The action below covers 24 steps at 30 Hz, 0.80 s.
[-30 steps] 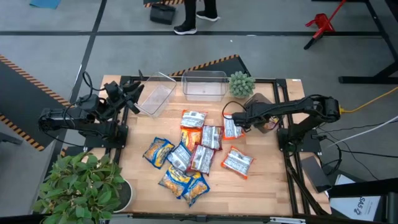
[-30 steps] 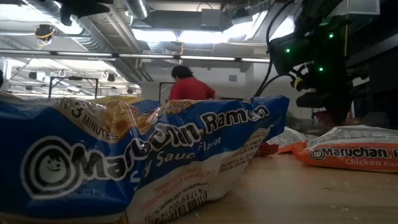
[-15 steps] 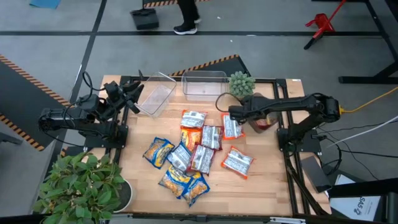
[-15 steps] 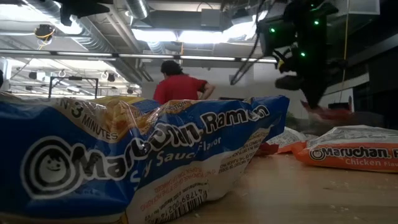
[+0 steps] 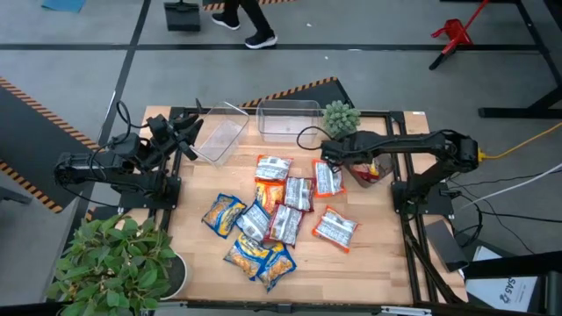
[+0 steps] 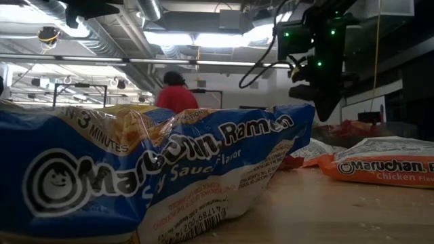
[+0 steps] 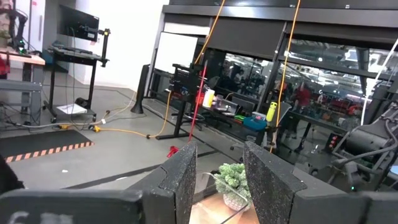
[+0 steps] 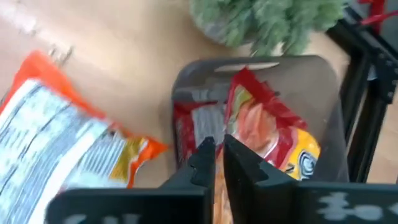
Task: Sort Maruchan noodles
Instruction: Put the red noodle pack into the transparent black bin
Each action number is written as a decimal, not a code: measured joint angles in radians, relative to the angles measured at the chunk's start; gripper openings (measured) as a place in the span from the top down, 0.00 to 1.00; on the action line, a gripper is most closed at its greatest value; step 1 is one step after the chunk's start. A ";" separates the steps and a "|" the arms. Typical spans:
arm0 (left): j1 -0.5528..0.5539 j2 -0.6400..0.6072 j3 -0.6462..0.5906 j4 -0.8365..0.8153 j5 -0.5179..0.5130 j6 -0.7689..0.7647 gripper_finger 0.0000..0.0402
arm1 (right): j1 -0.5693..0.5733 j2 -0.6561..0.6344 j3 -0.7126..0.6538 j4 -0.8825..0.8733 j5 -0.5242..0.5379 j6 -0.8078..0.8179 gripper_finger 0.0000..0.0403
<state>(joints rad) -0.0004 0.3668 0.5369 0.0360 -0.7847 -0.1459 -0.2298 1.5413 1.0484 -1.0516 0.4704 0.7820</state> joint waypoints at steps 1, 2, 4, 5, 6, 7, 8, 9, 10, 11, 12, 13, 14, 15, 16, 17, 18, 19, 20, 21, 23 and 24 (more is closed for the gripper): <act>0.000 0.000 0.000 0.000 0.000 0.000 0.68 | 0.000 -0.003 0.005 -0.006 -0.026 -0.005 0.91; 0.000 0.000 0.000 0.000 0.000 0.000 0.68 | 0.001 -0.008 0.013 -0.008 -0.054 -0.008 0.89; 0.000 0.000 0.000 0.000 0.000 0.000 0.68 | 0.015 -0.019 0.028 -0.024 -0.118 -0.008 0.83; 0.000 0.000 0.000 0.000 0.000 0.000 0.68 | 0.024 -0.024 0.034 -0.044 -0.147 -0.006 0.80; 0.000 0.000 0.000 0.000 0.000 0.000 0.68 | 0.038 -0.032 0.039 -0.062 -0.171 -0.003 0.78; 0.000 0.000 0.000 0.000 0.000 0.000 0.68 | 0.052 -0.040 0.045 -0.082 -0.192 0.004 0.75; 0.000 0.000 0.000 0.000 0.000 0.000 0.68 | 0.066 -0.048 0.049 -0.104 -0.209 0.018 0.73; 0.000 0.000 0.000 0.000 0.000 0.000 0.68 | 0.078 -0.054 0.051 -0.132 -0.231 0.027 0.71; 0.000 0.000 0.000 0.000 0.000 0.000 0.68 | 0.087 -0.057 0.050 -0.164 -0.259 0.031 0.69; 0.000 0.000 0.000 0.000 0.000 0.000 0.68 | 0.093 -0.058 0.049 -0.197 -0.282 0.033 0.67; 0.000 0.000 0.000 0.000 0.000 0.000 0.68 | 0.097 -0.058 0.049 -0.225 -0.290 0.034 0.66; 0.000 0.000 0.000 -0.001 0.000 0.000 0.68 | 0.101 -0.058 0.046 -0.250 -0.288 0.037 0.65; 0.000 0.000 0.000 -0.002 0.000 0.000 0.68 | 0.101 -0.059 0.040 -0.269 -0.282 0.047 0.64; 0.000 0.000 0.000 -0.002 0.000 0.000 0.68 | 0.101 -0.059 0.032 -0.286 -0.275 0.053 0.64; 0.000 0.000 0.000 -0.002 0.000 0.000 0.68 | 0.100 -0.059 0.026 -0.300 -0.271 0.057 0.63; 0.000 0.000 0.000 -0.002 0.000 0.000 0.68 | 0.099 -0.061 0.021 -0.306 -0.271 0.062 0.63; 0.000 0.000 0.000 -0.002 0.000 0.000 0.68 | 0.098 -0.065 0.018 -0.308 -0.276 0.064 0.63; 0.000 0.000 0.000 -0.002 -0.001 0.000 0.68 | 0.098 -0.066 0.017 -0.312 -0.281 0.064 0.63; 0.000 0.000 0.000 -0.002 -0.004 0.000 0.68 | 0.098 -0.065 0.015 -0.314 -0.287 0.065 0.63; 0.000 0.000 0.000 -0.002 -0.008 0.000 0.68 | 0.099 -0.065 0.015 -0.321 -0.297 0.065 0.63; 0.000 0.000 0.000 -0.002 -0.010 0.001 0.68 | 0.100 -0.066 0.006 -0.339 -0.300 0.065 0.63; 0.000 0.000 0.000 -0.002 -0.010 0.001 0.68 | 0.100 -0.066 -0.004 -0.338 -0.302 0.065 0.63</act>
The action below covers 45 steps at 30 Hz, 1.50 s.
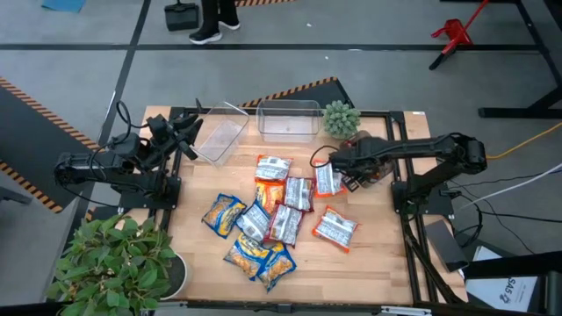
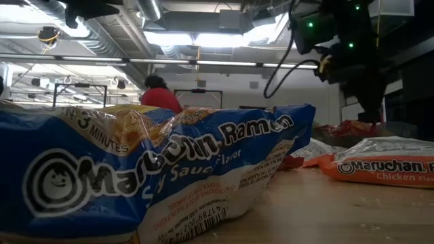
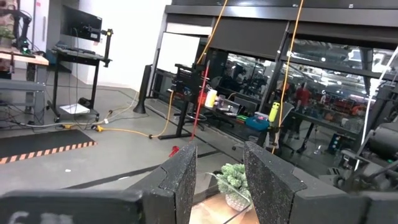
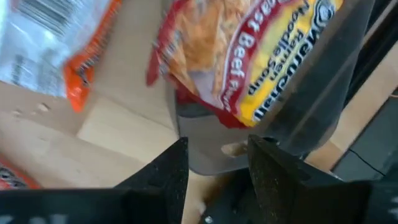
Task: Sort Maruchan noodles
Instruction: Put the red noodle pack into the transparent black bin, then put the orange noodle pack into the right transparent bin
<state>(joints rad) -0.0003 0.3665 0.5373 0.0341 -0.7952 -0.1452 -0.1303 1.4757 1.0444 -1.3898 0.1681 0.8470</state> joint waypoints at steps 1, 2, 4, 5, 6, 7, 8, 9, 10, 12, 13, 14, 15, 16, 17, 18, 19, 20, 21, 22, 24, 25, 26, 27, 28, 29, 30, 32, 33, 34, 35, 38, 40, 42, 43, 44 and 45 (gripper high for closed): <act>0.000 0.000 0.000 0.000 0.000 0.000 0.68 | 0.000 0.000 -0.011 0.002 0.002 0.003 0.63; 0.000 0.000 0.000 0.000 0.000 0.000 0.68 | 0.000 0.000 -0.022 0.003 0.004 0.009 0.63; 0.000 0.000 0.000 0.000 0.000 0.000 0.68 | -0.001 0.000 -0.051 0.006 0.002 0.011 0.63; 0.000 0.000 0.000 0.000 0.000 0.000 0.68 | -0.001 0.000 -0.067 0.010 -0.004 0.013 0.63; 0.000 0.000 0.000 0.000 0.000 0.000 0.68 | -0.001 0.000 -0.084 0.017 -0.009 0.019 0.63; 0.000 0.000 0.000 0.000 0.000 0.000 0.68 | -0.001 0.000 -0.102 0.028 -0.012 0.022 0.63; 0.000 0.000 0.000 0.000 -0.003 0.000 0.68 | -0.001 0.000 -0.121 0.040 -0.014 0.023 0.63; 0.000 0.000 0.000 0.000 -0.008 0.000 0.68 | -0.001 0.000 -0.137 0.050 -0.010 0.023 0.63; 0.000 0.000 0.000 0.000 -0.011 0.000 0.68 | -0.003 0.000 -0.153 0.063 -0.003 0.023 0.63; 0.000 0.000 0.000 0.000 -0.013 0.000 0.68 | -0.010 0.000 -0.183 0.097 0.030 0.027 0.63; 0.000 0.000 0.000 0.000 -0.013 0.000 0.68 | -0.013 0.000 -0.196 0.109 0.055 0.039 0.63; 0.000 0.000 0.000 0.000 -0.015 0.000 0.68 | -0.019 0.001 -0.209 0.115 0.076 0.054 0.63; 0.000 0.000 0.000 0.000 -0.020 0.000 0.68 | -0.023 0.001 -0.218 0.113 0.100 0.072 0.63; 0.000 0.000 0.000 0.000 -0.027 0.000 0.68 | -0.027 0.001 -0.223 0.104 0.124 0.091 0.63; 0.000 0.000 0.000 0.000 -0.035 0.000 0.68 | -0.034 0.001 -0.227 0.093 0.151 0.106 0.63; 0.000 0.000 0.000 0.000 -0.036 0.000 0.68 | -0.038 0.001 -0.229 0.082 0.181 0.124 0.63; 0.000 0.000 0.000 0.000 -0.037 0.000 0.68 | -0.045 0.001 -0.228 0.071 0.216 0.147 0.63; 0.000 0.000 0.000 0.000 -0.037 0.000 0.68 | -0.050 0.001 -0.228 0.061 0.254 0.164 0.63; 0.000 0.000 0.000 0.000 -0.037 0.000 0.68 | -0.057 0.001 -0.227 0.051 0.286 0.176 0.63; 0.000 0.000 0.000 0.000 -0.037 0.000 0.68 | -0.066 0.001 -0.226 0.045 0.310 0.186 0.63; 0.000 0.000 0.000 0.000 -0.037 0.000 0.68 | -0.082 0.001 -0.226 0.045 0.344 0.194 0.63; 0.000 0.000 0.000 0.000 -0.037 0.000 0.68 | -0.089 0.001 -0.226 0.044 0.358 0.194 0.63; 0.000 0.000 0.000 0.000 -0.037 0.000 0.68 | -0.095 0.001 -0.226 0.045 0.370 0.194 0.63; 0.000 0.000 0.000 0.000 -0.037 0.000 0.68 | -0.097 0.001 -0.226 0.046 0.386 0.193 0.63; 0.000 0.000 0.000 0.000 -0.037 0.000 0.68 | -0.101 0.001 -0.226 0.045 0.406 0.193 0.63; 0.000 0.000 0.000 0.000 -0.037 0.000 0.68 | -0.101 0.001 -0.226 0.045 0.427 0.193 0.63; 0.000 0.000 0.000 0.000 -0.038 0.000 0.68 | -0.100 0.001 -0.226 0.045 0.446 0.193 0.63; 0.000 0.000 0.000 0.000 -0.050 0.000 0.68 | -0.100 -0.001 -0.226 0.045 0.480 0.192 0.63; 0.000 0.000 0.000 0.000 -0.057 0.000 0.68 | -0.100 -0.005 -0.226 0.045 0.494 0.190 0.63; 0.000 0.000 0.000 0.000 -0.060 0.000 0.68 | -0.100 -0.011 -0.226 0.045 0.496 0.189 0.63; 0.000 0.000 0.000 0.000 -0.060 0.000 0.68 | -0.100 -0.017 -0.225 0.045 0.493 0.189 0.63; 0.000 0.000 0.000 0.000 -0.060 0.000 0.68 | -0.097 -0.046 -0.216 0.043 0.443 0.188 0.63; 0.000 0.000 0.000 0.000 -0.060 0.000 0.68 | -0.082 -0.076 -0.190 0.057 0.396 0.163 0.63; 0.000 0.000 0.000 0.000 -0.059 0.000 0.68 | -0.058 -0.113 -0.152 0.099 0.335 0.105 0.63; 0.000 0.000 0.000 0.000 -0.059 0.000 0.68 | -0.045 -0.132 -0.129 0.137 0.293 0.071 0.63; 0.000 0.000 0.000 0.000 -0.059 0.000 0.68 | -0.032 -0.153 -0.109 0.183 0.241 0.035 0.63; 0.000 0.000 0.000 0.000 -0.058 0.000 0.68 | -0.017 -0.175 -0.089 0.239 0.179 0.001 0.63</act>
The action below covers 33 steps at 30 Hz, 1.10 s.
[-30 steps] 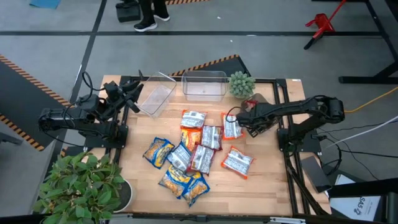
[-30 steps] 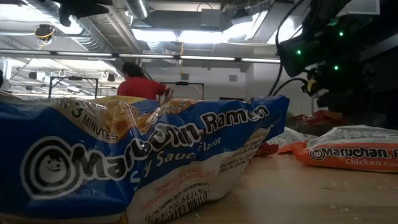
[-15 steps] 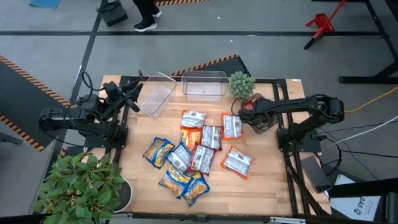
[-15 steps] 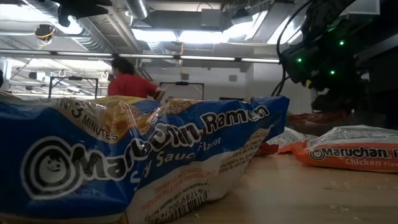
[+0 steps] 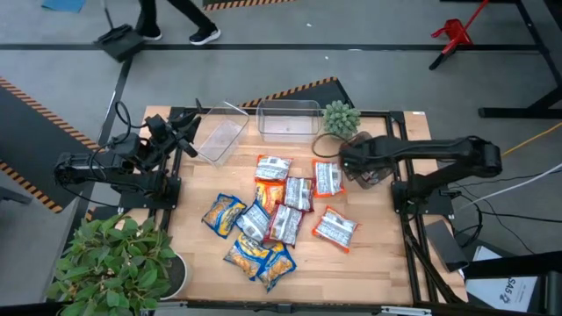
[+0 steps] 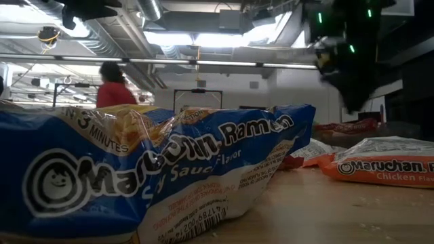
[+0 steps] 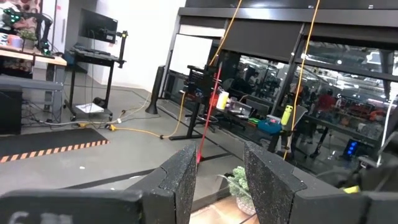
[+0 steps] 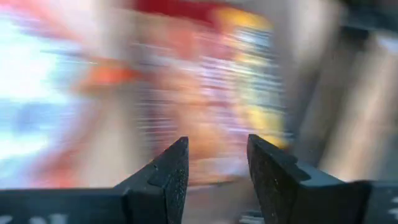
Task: Sort Maruchan noodles
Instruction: Put the orange noodle pack into the right transparent bin
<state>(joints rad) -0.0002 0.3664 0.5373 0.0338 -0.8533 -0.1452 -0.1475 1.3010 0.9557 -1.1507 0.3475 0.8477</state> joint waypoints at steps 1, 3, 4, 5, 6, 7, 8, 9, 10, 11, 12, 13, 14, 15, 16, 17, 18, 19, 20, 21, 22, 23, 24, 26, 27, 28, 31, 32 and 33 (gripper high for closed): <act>0.000 0.000 0.000 0.000 0.003 0.000 0.68 | 0.016 -0.020 0.017 0.068 -0.068 -0.029 0.63; 0.000 0.000 0.000 0.000 0.012 -0.001 0.68 | 0.051 -0.055 0.035 0.211 -0.215 -0.067 0.63; 0.000 0.000 0.000 0.000 0.019 -0.002 0.68 | 0.070 -0.067 0.035 0.273 -0.274 -0.071 0.63; 0.000 0.000 0.000 0.000 0.029 -0.002 0.68 | 0.093 -0.072 0.035 0.309 -0.309 -0.060 0.63; 0.000 0.000 0.000 0.000 0.042 -0.002 0.68 | 0.120 -0.072 0.035 0.317 -0.321 -0.028 0.63; 0.000 0.000 0.000 0.000 0.053 -0.002 0.68 | 0.149 -0.070 0.034 0.299 -0.323 0.013 0.63; 0.000 0.000 0.000 0.000 0.063 -0.002 0.68 | 0.179 -0.063 0.034 0.269 -0.325 0.052 0.63; 0.000 0.000 0.000 0.000 0.068 -0.002 0.68 | 0.213 -0.051 0.034 0.241 -0.331 0.093 0.63; 0.000 0.000 0.000 0.000 0.074 -0.002 0.68 | 0.247 -0.038 0.033 0.215 -0.340 0.138 0.62; 0.000 0.000 0.000 0.000 0.085 -0.003 0.68 | 0.280 -0.027 0.032 0.186 -0.347 0.185 0.61; 0.000 0.000 0.000 0.000 0.092 -0.003 0.68 | 0.311 -0.017 0.032 0.165 -0.356 0.232 0.59; 0.000 0.000 0.000 0.000 0.096 -0.003 0.68 | 0.341 -0.009 0.032 0.166 -0.360 0.274 0.56; 0.000 0.000 0.000 -0.001 0.097 -0.002 0.68 | 0.369 0.000 0.032 0.171 -0.359 0.307 0.52; 0.000 0.000 0.000 0.000 0.096 -0.002 0.68 | 0.392 0.007 0.032 0.177 -0.357 0.328 0.49; 0.000 0.000 0.000 -0.001 0.096 -0.002 0.68 | 0.408 0.014 0.032 0.188 -0.351 0.346 0.44; 0.000 0.000 0.000 -0.004 0.097 -0.001 0.68 | 0.422 0.022 0.032 0.204 -0.342 0.358 0.40; 0.000 0.000 0.000 -0.006 0.096 -0.002 0.68 | 0.433 0.031 0.032 0.221 -0.339 0.369 0.35; 0.000 0.000 0.000 -0.007 0.096 -0.002 0.68 | 0.439 0.041 0.032 0.232 -0.340 0.375 0.31; 0.000 0.000 0.000 -0.008 0.096 -0.002 0.68 | 0.445 0.053 0.032 0.234 -0.340 0.375 0.27; 0.000 0.000 0.000 -0.011 0.096 -0.001 0.68 | 0.447 0.070 0.032 0.233 -0.340 0.375 0.23; 0.000 0.000 0.000 -0.016 0.096 -0.002 0.68 | 0.451 0.086 0.027 0.234 -0.343 0.375 0.20; 0.000 0.000 0.000 -0.022 0.096 -0.001 0.68 | 0.450 0.099 0.014 0.244 -0.362 0.375 0.17; 0.000 0.000 0.000 -0.025 0.096 -0.001 0.68 | 0.449 0.112 -0.006 0.270 -0.389 0.372 0.15; 0.000 0.000 0.000 -0.028 0.096 -0.002 0.68 | 0.449 0.131 -0.059 0.355 -0.445 0.352 0.12; 0.000 0.000 0.000 -0.028 0.096 -0.002 0.68 | 0.448 0.138 -0.090 0.415 -0.475 0.347 0.12; 0.000 0.000 0.000 -0.028 0.097 -0.002 0.68 | 0.448 0.141 -0.123 0.479 -0.499 0.346 0.12; 0.000 0.000 0.000 -0.027 0.097 -0.003 0.68 | 0.448 0.143 -0.215 0.634 -0.520 0.353 0.13; 0.000 0.000 0.000 -0.028 0.097 -0.003 0.68 | 0.448 0.143 -0.242 0.665 -0.519 0.358 0.13; 0.000 0.000 0.000 -0.028 0.097 -0.005 0.68 | 0.448 0.142 -0.266 0.693 -0.523 0.360 0.13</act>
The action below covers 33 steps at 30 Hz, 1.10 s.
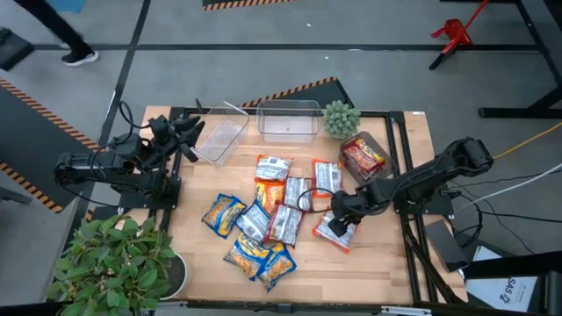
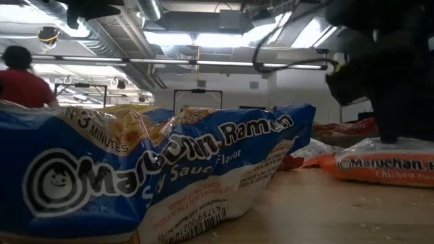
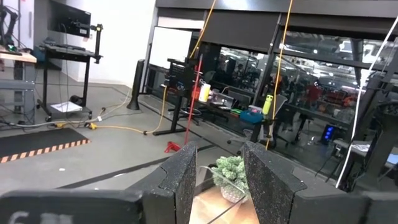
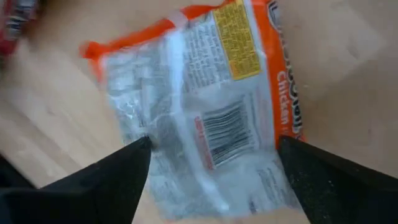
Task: Sort Maruchan noodles
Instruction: Put the orange noodle pack into the right transparent bin
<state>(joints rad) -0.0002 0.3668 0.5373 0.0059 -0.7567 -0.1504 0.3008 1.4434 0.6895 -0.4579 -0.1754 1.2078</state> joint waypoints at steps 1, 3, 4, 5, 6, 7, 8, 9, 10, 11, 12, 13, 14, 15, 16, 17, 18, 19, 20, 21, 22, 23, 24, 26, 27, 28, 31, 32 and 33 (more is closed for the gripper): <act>0.000 0.000 0.000 0.000 0.000 -0.001 0.68 | 0.000 -0.003 -0.020 0.037 -0.008 0.001 0.13; 0.000 0.000 0.000 0.000 0.000 -0.004 0.68 | -0.001 -0.005 -0.063 0.122 -0.039 0.001 0.13; 0.000 0.000 0.000 0.000 0.000 -0.004 0.68 | -0.001 -0.004 -0.080 0.164 -0.056 -0.003 0.13; 0.000 0.000 0.000 0.001 0.000 -0.004 0.68 | 0.000 -0.004 -0.093 0.199 -0.071 -0.008 0.13; 0.000 0.000 0.000 0.001 0.000 -0.004 0.68 | 0.000 -0.002 -0.099 0.224 -0.083 -0.008 0.14; 0.000 0.000 0.000 0.000 -0.002 -0.004 0.68 | 0.000 -0.002 -0.102 0.232 -0.081 -0.009 0.14; 0.000 0.000 0.000 0.001 -0.009 -0.004 0.68 | 0.000 -0.002 -0.102 0.231 -0.078 -0.009 0.16; 0.000 0.000 0.000 0.001 -0.016 -0.004 0.68 | 0.000 -0.002 -0.102 0.229 -0.076 -0.009 0.18; 0.000 0.000 0.000 0.001 -0.020 -0.004 0.68 | 0.000 -0.002 -0.102 0.227 -0.072 -0.010 0.21; 0.000 0.000 0.000 0.001 -0.027 -0.004 0.68 | 0.000 -0.002 -0.101 0.228 -0.068 -0.011 0.25; 0.000 0.000 0.000 0.001 -0.037 -0.004 0.68 | 0.000 -0.003 -0.101 0.229 -0.063 -0.011 0.30; 0.000 0.000 0.000 0.001 -0.049 -0.004 0.68 | 0.000 -0.003 -0.101 0.231 -0.062 -0.012 0.35; 0.000 0.000 0.000 0.001 -0.060 -0.004 0.68 | 0.000 -0.003 -0.101 0.233 -0.061 -0.012 0.41; 0.000 0.000 0.000 0.001 -0.069 -0.004 0.68 | 0.000 -0.003 -0.101 0.234 -0.061 -0.012 0.46; 0.000 0.000 0.000 0.001 -0.073 -0.004 0.68 | 0.000 -0.003 -0.101 0.238 -0.061 -0.012 0.52; 0.000 0.000 0.000 0.001 -0.076 -0.004 0.68 | 0.000 -0.003 -0.101 0.242 -0.061 -0.012 0.58; 0.000 0.000 0.000 0.001 -0.080 -0.004 0.68 | 0.000 -0.003 -0.101 0.245 -0.062 -0.012 0.64; 0.000 0.000 0.000 0.001 -0.088 -0.004 0.68 | 0.000 -0.004 -0.101 0.247 -0.062 -0.012 0.70; 0.000 0.000 0.000 0.001 -0.094 -0.004 0.68 | 0.000 -0.005 -0.101 0.257 -0.063 -0.013 0.76; 0.000 0.000 0.000 0.001 -0.095 -0.004 0.68 | 0.000 -0.005 -0.101 0.268 -0.064 -0.013 0.81; 0.000 0.000 0.000 0.001 -0.095 -0.004 0.68 | 0.000 -0.005 -0.102 0.282 -0.064 -0.012 0.86; 0.000 0.000 0.000 0.001 -0.095 -0.004 0.68 | 0.000 -0.005 -0.101 0.292 -0.064 -0.012 0.91; 0.000 0.000 0.000 0.001 -0.095 -0.004 0.68 | 0.000 -0.004 -0.096 0.297 -0.066 -0.012 0.95; 0.000 0.000 0.000 0.001 -0.095 -0.004 0.68 | 0.000 -0.003 -0.079 0.293 -0.068 -0.014 0.97; 0.000 0.000 0.000 0.001 -0.095 -0.004 0.68 | 0.000 -0.001 -0.068 0.290 -0.067 -0.016 0.97; 0.000 0.000 0.000 0.001 -0.095 -0.004 0.68 | 0.000 0.000 -0.057 0.285 -0.066 -0.022 0.96; 0.000 0.000 0.000 0.001 -0.095 0.001 0.68 | -0.017 0.003 -0.008 0.274 -0.061 -0.036 0.95; 0.000 0.000 0.000 0.001 -0.095 0.001 0.68 | -0.030 0.003 0.014 0.273 -0.060 -0.046 0.96; 0.000 0.000 0.000 0.001 -0.095 0.001 0.68 | -0.047 0.003 0.041 0.268 -0.063 -0.068 0.97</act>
<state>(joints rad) -0.0002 0.3668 0.5373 0.0074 -0.8520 -0.1497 0.2541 1.4460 0.7303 -0.1902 -0.2379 1.1400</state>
